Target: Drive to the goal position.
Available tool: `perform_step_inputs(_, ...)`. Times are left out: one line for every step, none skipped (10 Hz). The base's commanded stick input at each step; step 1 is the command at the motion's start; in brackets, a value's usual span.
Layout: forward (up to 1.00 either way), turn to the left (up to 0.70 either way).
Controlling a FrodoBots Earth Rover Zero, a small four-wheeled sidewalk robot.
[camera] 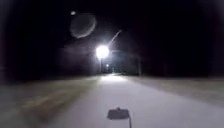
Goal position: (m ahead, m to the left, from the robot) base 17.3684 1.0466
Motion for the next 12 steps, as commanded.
perform_step_inputs(1.00, 0.00)
perform_step_inputs(1.00, 0.00)
perform_step_inputs(1.00, 0.00)
perform_step_inputs(1.00, 0.00)
perform_step_inputs(1.00, 0.00)
perform_step_inputs(1.00, 0.00)
perform_step_inputs(1.00, 0.00)
perform_step_inputs(1.00, 0.00)
perform_step_inputs(1.00, 0.00)
perform_step_inputs(1.00, 0.00)
perform_step_inputs(1.00, 0.00)
perform_step_inputs(1.00, 0.00)
